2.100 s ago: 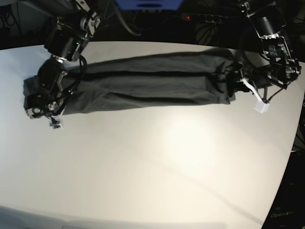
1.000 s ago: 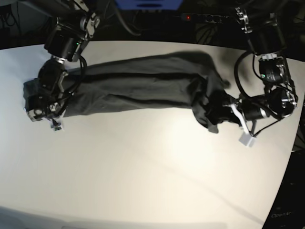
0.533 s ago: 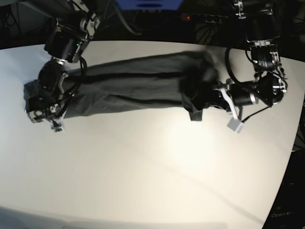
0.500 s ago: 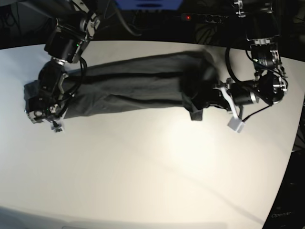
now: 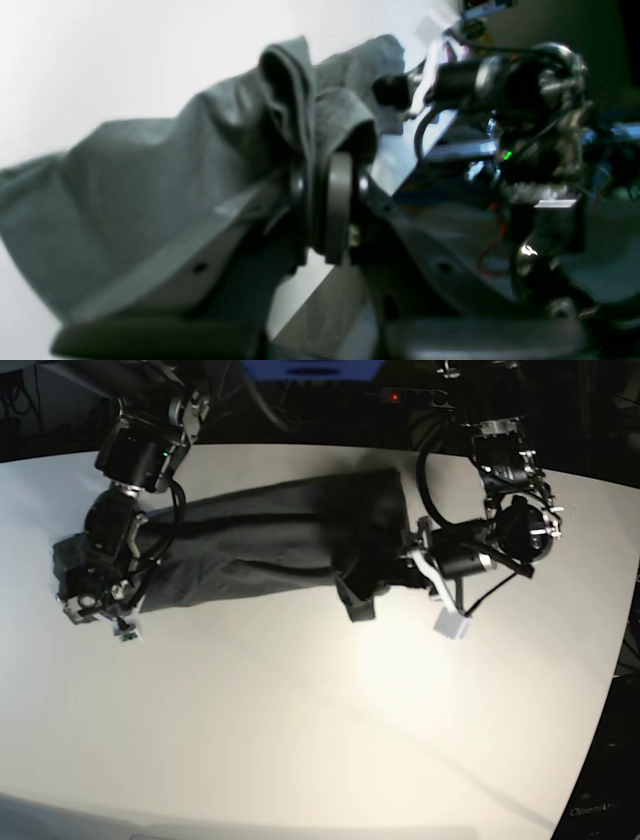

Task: Fold the T-shirt properly
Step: 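Carry the lifted strip end with the left gripper toward the right gripper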

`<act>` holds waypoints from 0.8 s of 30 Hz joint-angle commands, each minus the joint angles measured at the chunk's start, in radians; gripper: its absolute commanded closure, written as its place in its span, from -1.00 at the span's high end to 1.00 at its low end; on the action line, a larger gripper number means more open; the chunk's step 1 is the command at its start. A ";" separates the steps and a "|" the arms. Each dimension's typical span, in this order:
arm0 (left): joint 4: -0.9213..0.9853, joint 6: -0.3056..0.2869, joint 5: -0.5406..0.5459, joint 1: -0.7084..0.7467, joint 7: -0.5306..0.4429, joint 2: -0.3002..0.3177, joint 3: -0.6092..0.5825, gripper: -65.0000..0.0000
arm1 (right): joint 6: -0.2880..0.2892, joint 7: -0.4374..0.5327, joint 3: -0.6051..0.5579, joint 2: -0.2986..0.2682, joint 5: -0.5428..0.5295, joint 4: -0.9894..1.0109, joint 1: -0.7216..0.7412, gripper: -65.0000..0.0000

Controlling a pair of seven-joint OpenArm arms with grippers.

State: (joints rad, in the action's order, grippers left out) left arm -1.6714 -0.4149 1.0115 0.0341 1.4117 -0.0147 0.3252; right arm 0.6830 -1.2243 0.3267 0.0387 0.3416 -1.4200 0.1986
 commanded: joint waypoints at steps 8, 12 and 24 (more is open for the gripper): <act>-0.272 0.251 -0.247 0.003 -0.015 -0.103 -0.065 -0.93 | 0.015 0.021 -0.002 0.017 -0.069 0.015 -0.006 -0.99; -0.272 0.344 -0.391 0.000 -0.015 -0.103 -0.166 -0.93 | 0.015 0.021 -0.002 0.017 -0.069 0.015 -0.008 -0.99; -0.281 0.678 -0.587 -0.004 -0.015 -0.129 -0.461 -0.93 | 0.015 0.021 -0.004 0.037 -0.069 0.014 -0.008 -0.99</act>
State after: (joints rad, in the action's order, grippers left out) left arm -1.9316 0.2676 0.4152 0.0448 1.4075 -0.1379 -0.1360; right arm 0.6796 -1.2179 0.3267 0.0528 0.3489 -1.4204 0.1989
